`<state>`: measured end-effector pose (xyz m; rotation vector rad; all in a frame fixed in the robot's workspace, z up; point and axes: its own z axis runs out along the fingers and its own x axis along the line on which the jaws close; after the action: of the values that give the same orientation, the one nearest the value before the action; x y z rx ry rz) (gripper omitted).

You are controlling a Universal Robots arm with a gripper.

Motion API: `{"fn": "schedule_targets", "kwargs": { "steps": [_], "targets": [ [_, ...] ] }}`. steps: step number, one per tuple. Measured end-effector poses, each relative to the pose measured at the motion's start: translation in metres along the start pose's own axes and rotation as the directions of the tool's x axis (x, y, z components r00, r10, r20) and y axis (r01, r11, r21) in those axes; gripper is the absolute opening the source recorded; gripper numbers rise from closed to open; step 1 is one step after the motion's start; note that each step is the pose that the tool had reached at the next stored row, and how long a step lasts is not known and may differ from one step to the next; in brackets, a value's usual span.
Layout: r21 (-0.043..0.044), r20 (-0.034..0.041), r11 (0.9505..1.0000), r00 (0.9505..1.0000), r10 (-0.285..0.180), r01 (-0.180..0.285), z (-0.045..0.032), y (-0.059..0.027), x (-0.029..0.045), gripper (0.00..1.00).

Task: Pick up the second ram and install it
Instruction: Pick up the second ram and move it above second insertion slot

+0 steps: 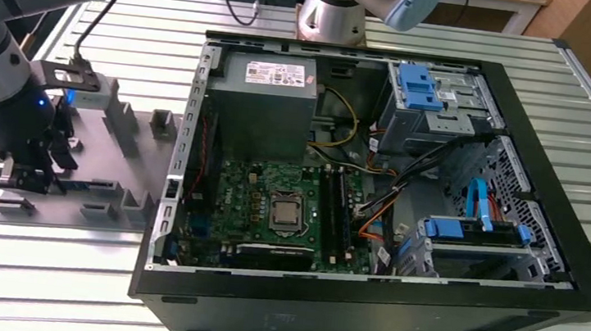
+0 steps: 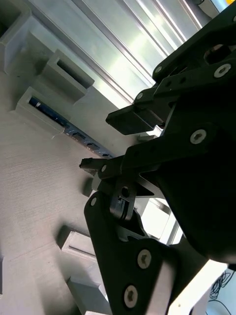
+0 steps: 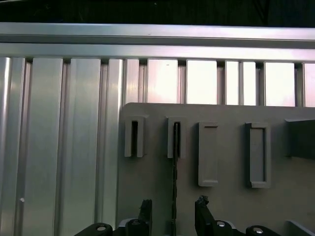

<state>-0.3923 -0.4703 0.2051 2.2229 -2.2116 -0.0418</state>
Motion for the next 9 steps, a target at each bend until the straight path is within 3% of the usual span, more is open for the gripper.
{"fn": "schedule_targets", "kwargs": {
  "steps": [9],
  "targets": [
    [0.0001,0.0001,1.0,1.0,0.0,0.0,0.0029,0.0012,0.0001,0.47]
  ]
}}
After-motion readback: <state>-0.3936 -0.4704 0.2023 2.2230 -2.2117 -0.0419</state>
